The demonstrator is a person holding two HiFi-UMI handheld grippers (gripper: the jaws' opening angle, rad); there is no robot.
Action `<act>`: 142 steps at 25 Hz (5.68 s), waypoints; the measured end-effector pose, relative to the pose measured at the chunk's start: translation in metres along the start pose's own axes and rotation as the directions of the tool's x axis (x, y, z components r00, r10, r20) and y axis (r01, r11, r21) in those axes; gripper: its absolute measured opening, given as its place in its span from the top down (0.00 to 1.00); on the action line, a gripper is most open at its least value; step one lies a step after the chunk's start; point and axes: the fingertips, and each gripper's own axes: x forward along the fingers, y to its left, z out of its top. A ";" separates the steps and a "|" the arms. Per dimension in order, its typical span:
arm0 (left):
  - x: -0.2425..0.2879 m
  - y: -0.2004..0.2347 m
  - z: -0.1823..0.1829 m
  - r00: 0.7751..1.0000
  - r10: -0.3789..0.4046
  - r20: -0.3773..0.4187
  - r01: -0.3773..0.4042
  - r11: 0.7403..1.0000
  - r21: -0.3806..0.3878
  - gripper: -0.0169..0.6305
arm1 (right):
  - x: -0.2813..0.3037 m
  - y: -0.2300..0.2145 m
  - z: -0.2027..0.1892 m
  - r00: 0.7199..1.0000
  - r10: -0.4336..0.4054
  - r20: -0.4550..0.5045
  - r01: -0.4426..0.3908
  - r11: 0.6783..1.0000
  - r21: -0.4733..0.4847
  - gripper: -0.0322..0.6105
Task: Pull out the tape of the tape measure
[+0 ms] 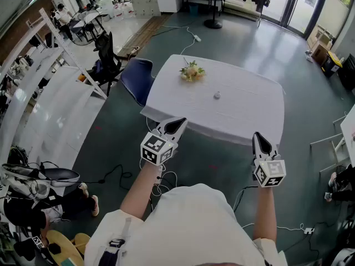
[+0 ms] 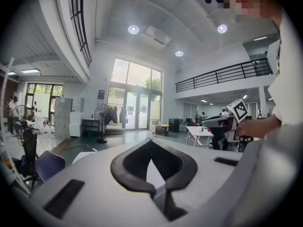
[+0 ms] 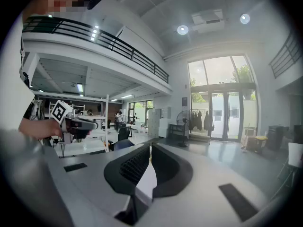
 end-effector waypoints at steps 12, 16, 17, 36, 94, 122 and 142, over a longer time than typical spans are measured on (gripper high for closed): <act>0.008 -0.006 -0.001 1.000 -0.011 -0.007 0.011 1.000 -0.002 0.96 | 0.000 -0.005 0.000 1.000 0.003 -0.004 -0.003 1.000 0.006 0.89; 0.009 -0.009 -0.007 1.000 -0.012 -0.015 0.012 1.000 -0.007 0.96 | -0.001 -0.008 -0.005 1.000 -0.001 -0.009 0.002 0.999 0.032 0.89; 0.009 -0.009 -0.008 1.000 -0.011 -0.019 0.011 1.000 -0.007 0.96 | -0.001 -0.008 -0.007 1.000 -0.002 -0.011 0.002 0.999 0.039 0.89; 0.018 -0.007 -0.027 0.996 0.075 -0.041 -0.076 0.996 -0.038 0.61 | -0.004 -0.017 -0.032 0.998 0.031 -0.060 -0.028 0.999 0.044 0.88; 0.212 0.149 -0.075 0.977 -0.019 -0.212 0.008 0.999 -0.053 0.60 | 0.223 -0.107 -0.085 0.969 0.042 -0.243 -0.008 0.990 0.140 0.85; 0.307 0.205 -0.098 0.958 -0.068 -0.279 0.035 0.992 -0.120 0.60 | 0.320 -0.153 -0.112 0.930 0.070 -0.361 -0.012 0.987 0.160 0.85; 0.378 0.184 -0.148 0.934 0.095 -0.343 -0.189 0.950 -0.249 0.59 | 0.383 -0.205 -0.151 0.856 0.311 -0.413 -0.243 0.947 0.208 0.85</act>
